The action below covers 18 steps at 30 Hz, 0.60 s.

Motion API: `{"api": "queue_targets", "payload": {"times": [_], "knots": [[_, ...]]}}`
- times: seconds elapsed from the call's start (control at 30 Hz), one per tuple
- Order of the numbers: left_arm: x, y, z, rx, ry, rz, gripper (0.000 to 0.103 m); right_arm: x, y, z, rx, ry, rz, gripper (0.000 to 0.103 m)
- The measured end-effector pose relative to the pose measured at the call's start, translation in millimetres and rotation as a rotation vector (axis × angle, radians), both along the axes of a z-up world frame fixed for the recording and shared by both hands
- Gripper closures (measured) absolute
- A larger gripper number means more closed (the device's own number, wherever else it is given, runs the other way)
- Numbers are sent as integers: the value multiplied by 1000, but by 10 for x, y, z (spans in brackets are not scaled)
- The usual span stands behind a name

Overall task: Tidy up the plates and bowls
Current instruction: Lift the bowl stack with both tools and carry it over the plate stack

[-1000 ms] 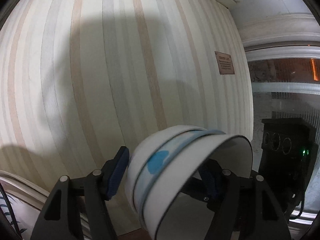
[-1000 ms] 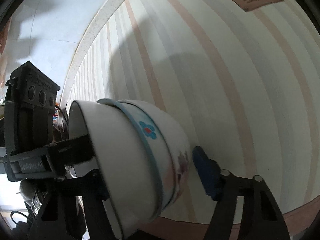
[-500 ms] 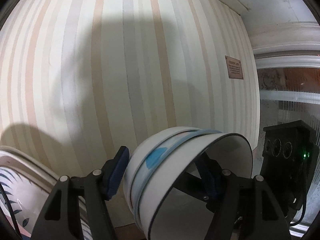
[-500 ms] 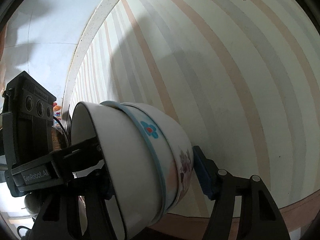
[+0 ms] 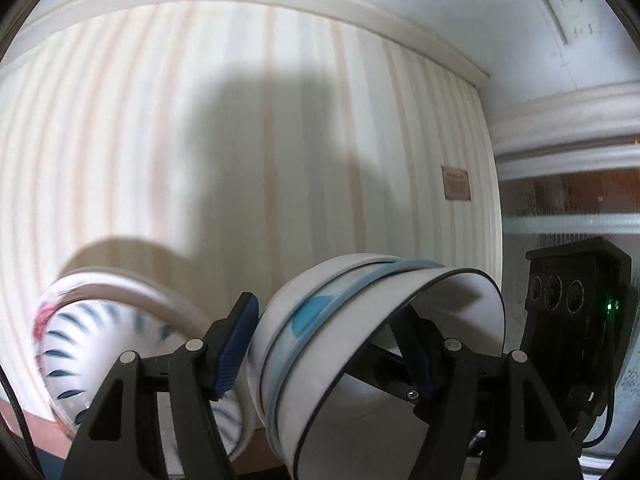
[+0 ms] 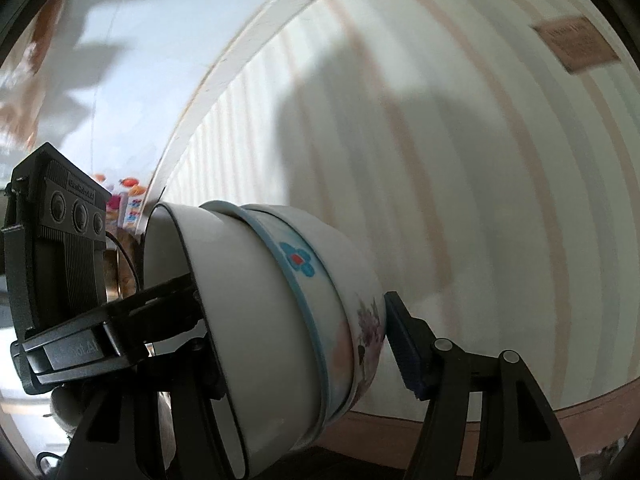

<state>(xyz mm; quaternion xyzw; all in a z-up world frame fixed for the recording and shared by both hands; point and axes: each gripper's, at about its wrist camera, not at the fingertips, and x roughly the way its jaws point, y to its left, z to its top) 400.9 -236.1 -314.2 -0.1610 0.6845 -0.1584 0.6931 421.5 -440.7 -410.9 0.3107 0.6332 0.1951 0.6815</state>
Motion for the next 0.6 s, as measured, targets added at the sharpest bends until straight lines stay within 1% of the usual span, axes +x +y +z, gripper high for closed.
{"api": "queue_targets", "payload": {"times": [0.17, 0.2, 0.3, 0.43, 0.6], "knots": [[-106, 449, 136, 32, -29, 86, 38, 69, 434, 127, 21, -25, 88, 37], [-135, 541, 147, 36, -32, 103, 38, 18, 461, 165, 24, -29, 107, 37], [-235, 850, 176, 51, -36, 162, 38, 27, 778, 208, 33, -38, 174, 37], [-376, 1164, 148, 61, -32, 237, 38, -2, 1151, 224, 40, -39, 251, 37], [-527, 1394, 59, 60, -18, 309, 38, -84, 1558, 172, 40, -28, 336, 37]]}}
